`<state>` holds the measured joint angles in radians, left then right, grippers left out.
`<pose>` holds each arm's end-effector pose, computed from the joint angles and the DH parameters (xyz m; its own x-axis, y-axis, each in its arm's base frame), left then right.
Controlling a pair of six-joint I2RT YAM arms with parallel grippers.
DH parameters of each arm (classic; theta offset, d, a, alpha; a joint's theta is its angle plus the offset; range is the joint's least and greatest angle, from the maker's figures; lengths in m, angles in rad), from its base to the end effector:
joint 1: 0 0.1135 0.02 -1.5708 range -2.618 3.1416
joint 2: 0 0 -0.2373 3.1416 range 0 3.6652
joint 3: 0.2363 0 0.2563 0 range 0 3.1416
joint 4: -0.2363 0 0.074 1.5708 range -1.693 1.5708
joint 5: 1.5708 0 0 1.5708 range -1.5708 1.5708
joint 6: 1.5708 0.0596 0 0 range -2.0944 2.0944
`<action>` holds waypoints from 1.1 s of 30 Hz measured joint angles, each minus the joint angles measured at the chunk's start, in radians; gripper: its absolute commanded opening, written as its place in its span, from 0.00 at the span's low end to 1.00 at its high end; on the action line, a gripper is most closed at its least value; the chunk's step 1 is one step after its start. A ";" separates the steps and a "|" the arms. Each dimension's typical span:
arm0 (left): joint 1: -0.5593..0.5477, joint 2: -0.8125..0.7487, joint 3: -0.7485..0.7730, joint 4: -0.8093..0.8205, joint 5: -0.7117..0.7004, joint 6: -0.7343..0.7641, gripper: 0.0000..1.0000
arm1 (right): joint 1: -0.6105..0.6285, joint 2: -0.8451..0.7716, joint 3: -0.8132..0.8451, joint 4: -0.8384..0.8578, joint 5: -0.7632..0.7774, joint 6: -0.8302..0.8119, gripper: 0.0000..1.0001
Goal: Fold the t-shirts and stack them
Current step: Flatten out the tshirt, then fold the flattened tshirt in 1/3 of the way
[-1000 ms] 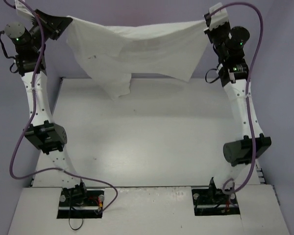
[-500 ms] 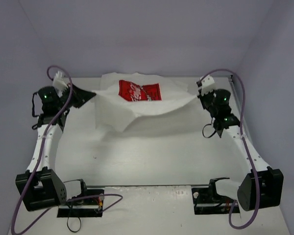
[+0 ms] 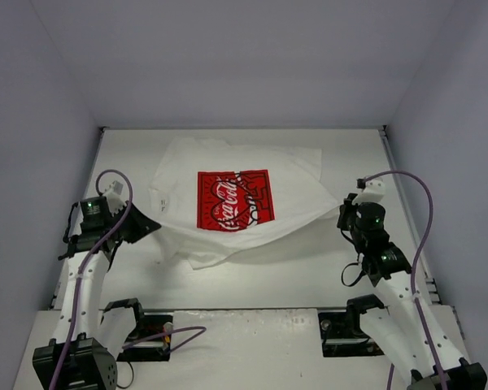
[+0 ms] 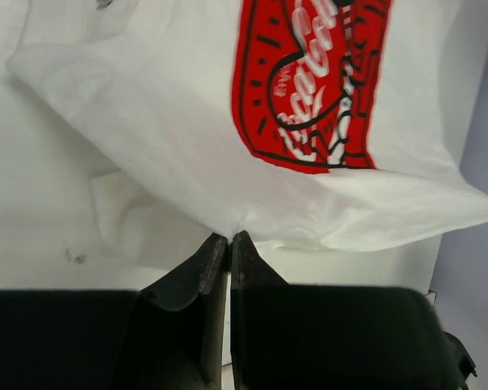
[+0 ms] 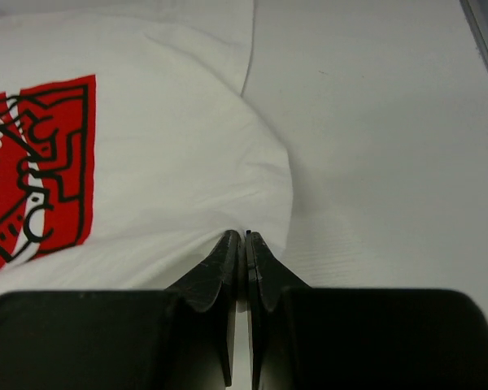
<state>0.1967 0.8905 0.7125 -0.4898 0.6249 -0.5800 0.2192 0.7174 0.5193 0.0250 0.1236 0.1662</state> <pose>0.2252 0.0093 0.2371 -0.6680 -0.5863 -0.4582 -0.0886 0.6741 -0.7333 0.2246 0.0425 0.2564 -0.1819 0.1277 -0.9750 -0.0681 0.9875 0.1420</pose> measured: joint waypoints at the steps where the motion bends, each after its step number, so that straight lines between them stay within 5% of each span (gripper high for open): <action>1: 0.000 -0.002 -0.017 -0.020 -0.012 0.000 0.00 | 0.002 -0.016 -0.001 -0.014 0.011 0.028 0.00; 24: 0.061 0.095 0.021 -0.203 -0.200 -0.045 0.00 | 0.004 0.209 0.078 -0.183 0.052 0.212 0.00; 33: 0.064 0.203 0.105 -0.112 -0.209 -0.013 0.00 | 0.003 0.388 0.200 -0.184 0.050 0.160 0.00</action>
<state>0.2607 1.0933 0.8173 -0.6014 0.4160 -0.5931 0.2222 1.1057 0.7192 -0.1589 0.1738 0.3262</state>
